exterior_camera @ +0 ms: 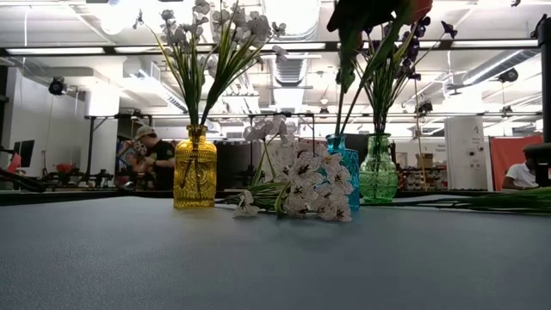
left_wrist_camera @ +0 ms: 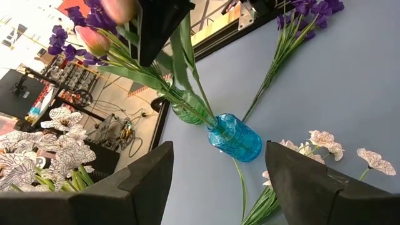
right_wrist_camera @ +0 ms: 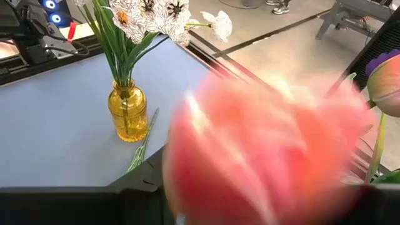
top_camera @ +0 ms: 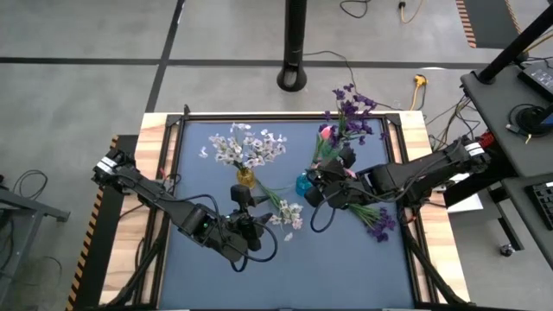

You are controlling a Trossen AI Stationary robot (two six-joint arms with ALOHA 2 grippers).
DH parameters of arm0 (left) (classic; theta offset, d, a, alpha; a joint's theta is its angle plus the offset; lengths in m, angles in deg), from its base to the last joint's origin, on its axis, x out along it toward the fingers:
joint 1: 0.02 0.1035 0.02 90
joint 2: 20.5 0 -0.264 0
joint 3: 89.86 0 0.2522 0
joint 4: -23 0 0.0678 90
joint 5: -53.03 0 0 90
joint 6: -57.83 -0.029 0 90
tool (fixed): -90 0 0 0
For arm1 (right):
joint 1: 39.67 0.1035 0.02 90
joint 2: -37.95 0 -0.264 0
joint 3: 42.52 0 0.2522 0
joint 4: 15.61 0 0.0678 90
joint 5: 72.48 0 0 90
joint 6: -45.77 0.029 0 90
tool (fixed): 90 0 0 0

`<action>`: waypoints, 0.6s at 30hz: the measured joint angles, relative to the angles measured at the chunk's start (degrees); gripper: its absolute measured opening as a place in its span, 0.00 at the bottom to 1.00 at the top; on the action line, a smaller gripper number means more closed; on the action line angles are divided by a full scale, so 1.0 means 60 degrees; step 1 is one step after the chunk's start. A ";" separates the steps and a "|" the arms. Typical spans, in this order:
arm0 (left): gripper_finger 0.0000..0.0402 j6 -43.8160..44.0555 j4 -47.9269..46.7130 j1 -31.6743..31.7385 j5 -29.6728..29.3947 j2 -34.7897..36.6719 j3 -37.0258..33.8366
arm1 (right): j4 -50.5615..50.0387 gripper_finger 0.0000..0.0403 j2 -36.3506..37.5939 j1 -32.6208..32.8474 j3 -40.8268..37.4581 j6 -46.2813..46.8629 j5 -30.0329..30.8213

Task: Sort flowers into vase by color
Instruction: Put the pink tulip into the blue flower vase, then put the violet flowers into the green flower vase

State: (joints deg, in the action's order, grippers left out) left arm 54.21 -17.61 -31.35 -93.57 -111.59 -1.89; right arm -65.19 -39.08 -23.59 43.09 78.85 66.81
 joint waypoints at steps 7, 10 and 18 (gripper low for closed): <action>0.59 0.0031 0.0000 0.0000 0.0000 0.0000 0.0000 | -0.0050 0.49 0.0044 0.0029 0.0420 -0.0179 0.0001; 0.59 0.0051 0.0000 0.0000 0.0000 0.0000 0.0000 | -0.0047 0.53 0.0066 0.0029 0.0611 -0.0421 -0.0001; 0.59 0.0096 -0.0004 0.0000 0.0004 0.0000 0.0000 | -0.0060 0.64 0.0066 0.0031 0.0996 -0.0776 -0.0039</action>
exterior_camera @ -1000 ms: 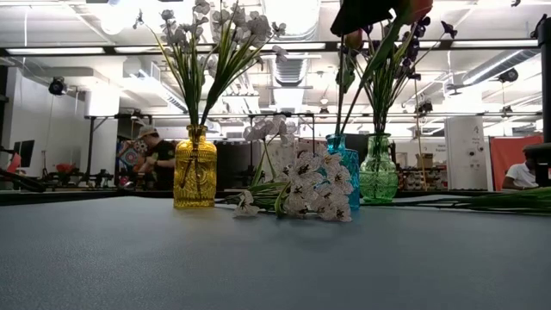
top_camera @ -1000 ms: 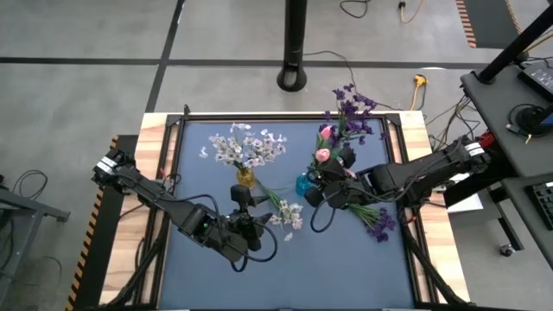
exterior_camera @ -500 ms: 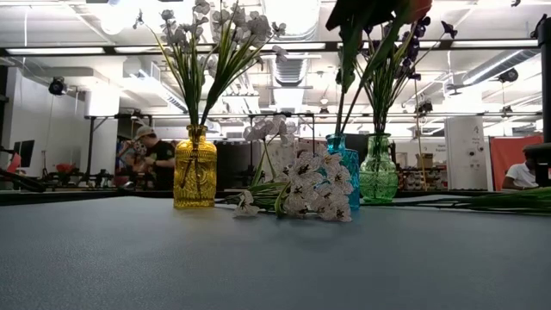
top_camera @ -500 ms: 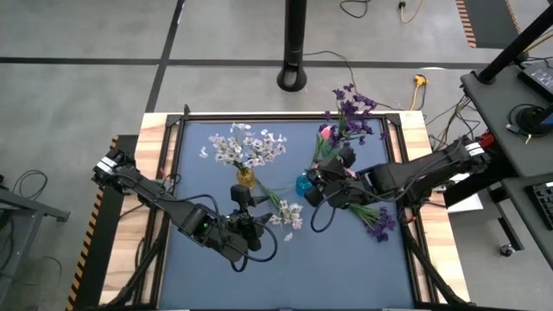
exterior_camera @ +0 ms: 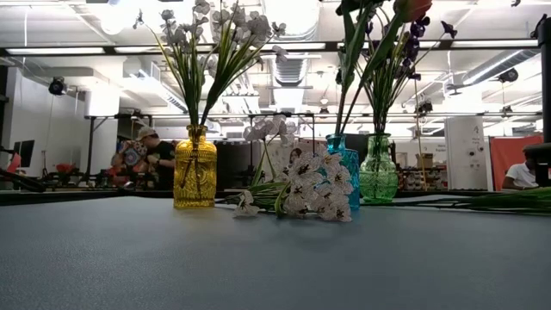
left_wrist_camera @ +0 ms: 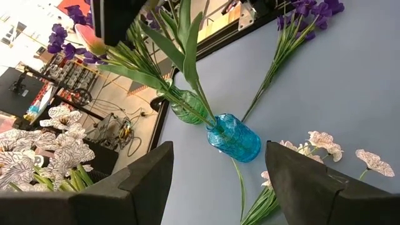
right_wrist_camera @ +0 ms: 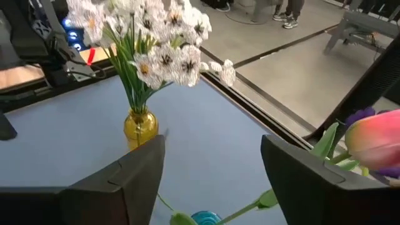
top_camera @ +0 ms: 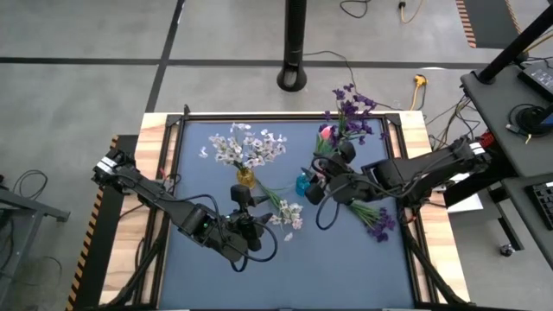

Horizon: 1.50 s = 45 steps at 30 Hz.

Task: Sort flowers into vase by color
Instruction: Put the violet flowers into the green flower vase

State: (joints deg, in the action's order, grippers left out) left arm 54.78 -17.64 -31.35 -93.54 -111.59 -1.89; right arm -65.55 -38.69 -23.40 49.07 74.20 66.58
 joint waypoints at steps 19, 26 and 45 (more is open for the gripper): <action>0.59 0.0108 0.0015 0.0000 0.0007 0.0000 0.0000 | -0.0007 0.67 0.0000 0.0714 0.1851 -0.1737 -0.0011; 0.59 0.0137 0.0025 0.0000 0.0018 0.0000 0.0000 | -0.0066 0.64 -0.0004 0.3153 0.2630 -0.2651 -0.0532; 0.59 0.0141 0.0247 0.0015 0.0021 -0.0004 0.0000 | -0.8089 0.57 -0.0729 0.5027 -0.0477 1.0148 -0.4318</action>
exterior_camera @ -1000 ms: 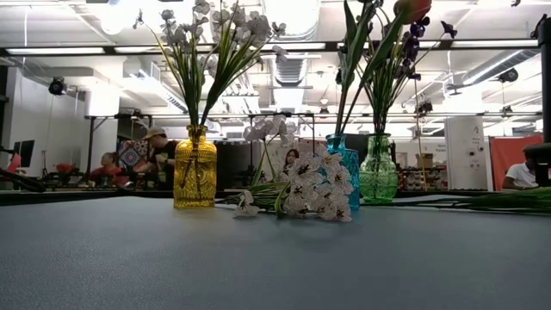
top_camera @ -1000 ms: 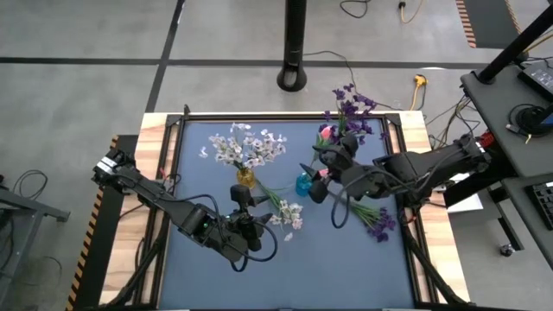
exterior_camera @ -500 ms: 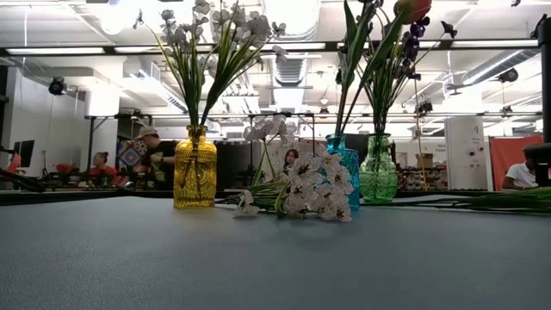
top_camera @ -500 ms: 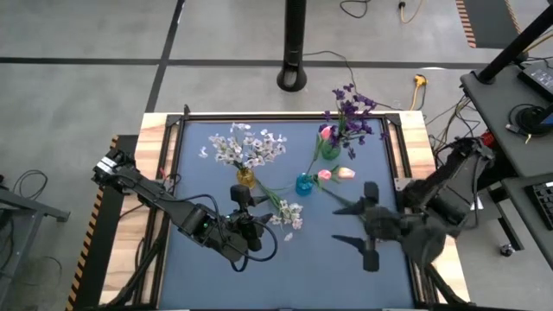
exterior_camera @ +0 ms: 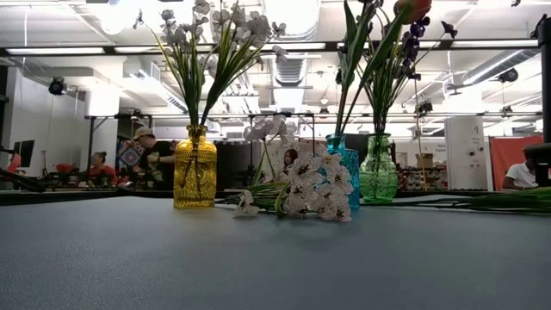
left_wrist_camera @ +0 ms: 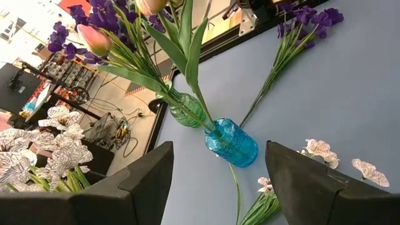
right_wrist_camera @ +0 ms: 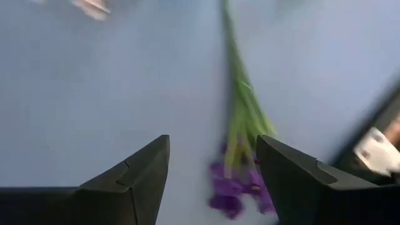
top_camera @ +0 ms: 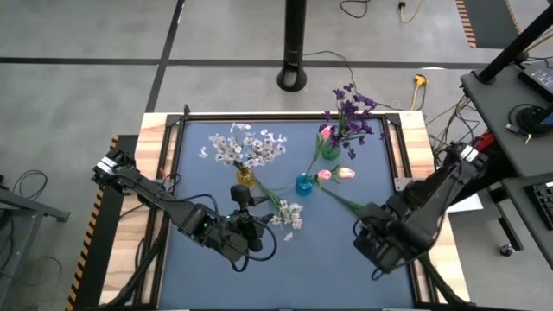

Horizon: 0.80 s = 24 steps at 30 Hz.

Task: Sort flowers into vase by color
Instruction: Put the violet flowers into the green flower vase

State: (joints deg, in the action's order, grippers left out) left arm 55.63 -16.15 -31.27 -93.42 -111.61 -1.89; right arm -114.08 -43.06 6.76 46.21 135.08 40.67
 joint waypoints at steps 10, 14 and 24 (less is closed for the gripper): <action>0.59 -0.0004 0.0041 -0.0007 0.0000 0.0000 0.0000 | 0.1891 0.64 0.0026 -0.1733 -0.2966 -0.0758 -0.1188; 0.59 -0.0004 0.0045 -0.0007 0.0000 0.0000 0.0000 | 0.2910 0.64 -0.0011 -0.2757 -0.3679 -0.1904 -0.1183; 0.59 -0.0004 0.0048 -0.0007 0.0000 0.0000 0.0000 | 0.4706 0.61 -0.0011 -0.4438 -0.4708 -0.4234 -0.1721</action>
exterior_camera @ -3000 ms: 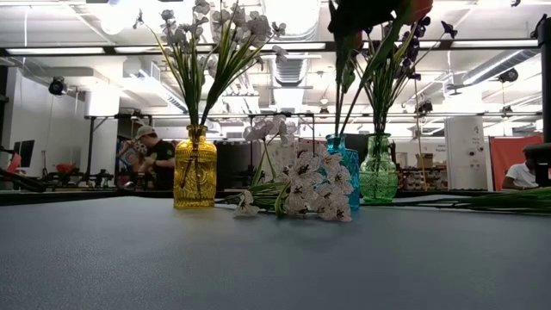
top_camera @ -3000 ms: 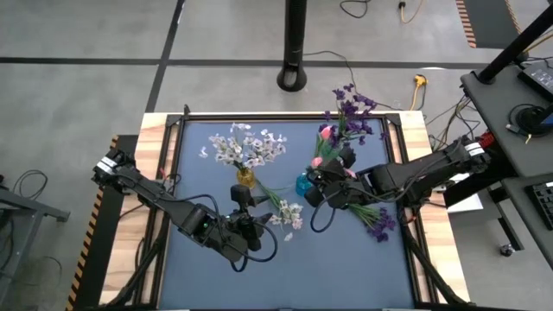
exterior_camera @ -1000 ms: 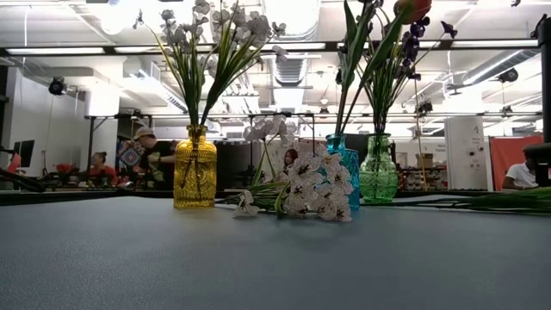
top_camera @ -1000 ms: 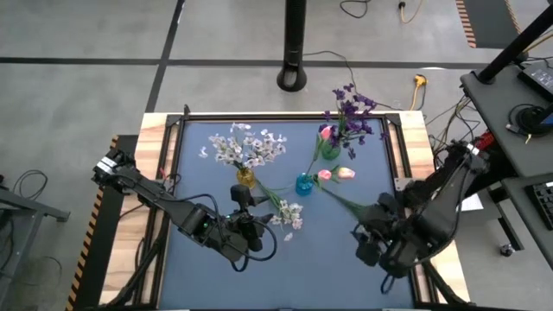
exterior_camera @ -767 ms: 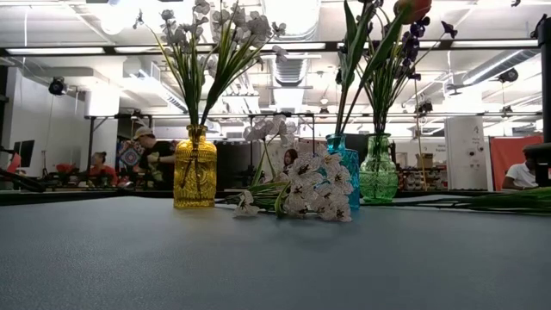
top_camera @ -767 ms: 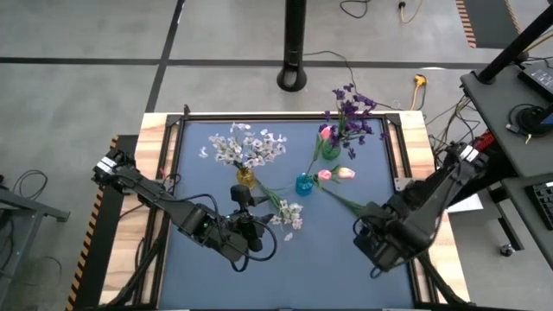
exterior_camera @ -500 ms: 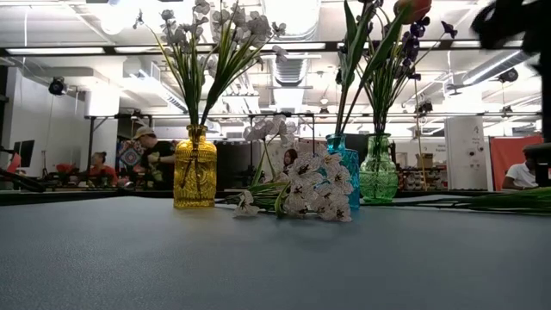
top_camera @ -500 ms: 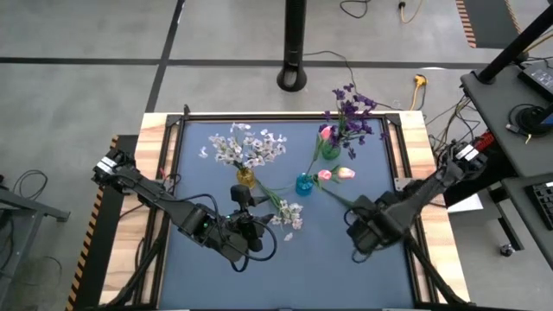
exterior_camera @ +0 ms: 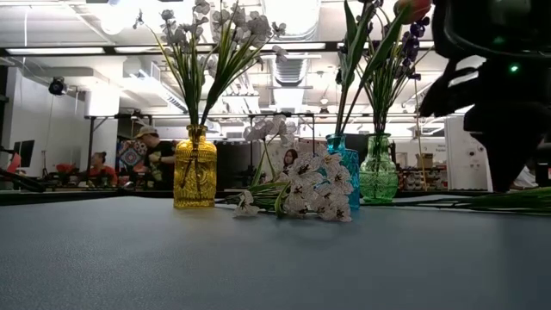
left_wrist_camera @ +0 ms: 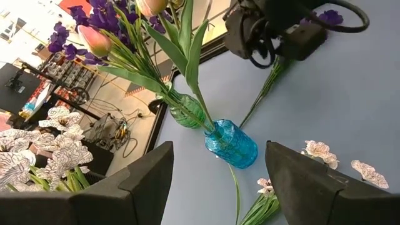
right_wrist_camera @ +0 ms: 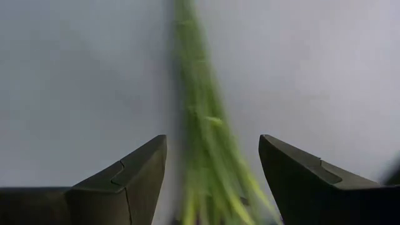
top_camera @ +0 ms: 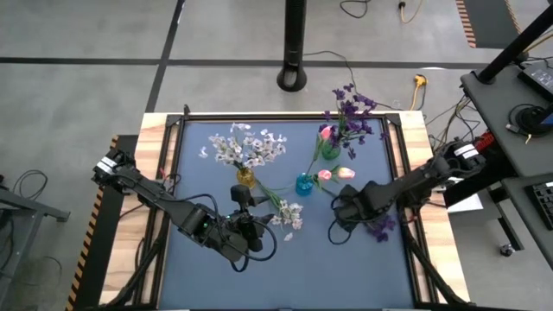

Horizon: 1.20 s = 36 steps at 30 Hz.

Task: Sort flowers into vase by color
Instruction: Put the violet flowers into the green flower vase

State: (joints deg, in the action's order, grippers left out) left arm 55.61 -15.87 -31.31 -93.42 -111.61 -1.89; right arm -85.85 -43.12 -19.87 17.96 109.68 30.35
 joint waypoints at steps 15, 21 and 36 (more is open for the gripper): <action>0.59 -0.0004 -0.0007 0.0000 -0.0002 0.0000 0.0000 | 0.1268 0.40 0.0000 -0.0164 -0.0913 -0.0409 -0.0142; 0.59 -0.0004 0.0000 0.0000 -0.0003 0.0000 0.0000 | 0.1779 0.24 0.0011 -0.0157 -0.1106 -0.0302 -0.0401; 0.59 -0.0004 0.0029 0.0000 -0.0001 0.0000 0.0000 | 0.1732 0.08 0.0011 -0.0027 -0.0318 0.0348 -0.1217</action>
State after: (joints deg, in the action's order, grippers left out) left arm 55.59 -15.69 -31.31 -93.42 -111.61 -1.89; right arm -75.46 -43.06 -20.03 16.05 111.77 23.04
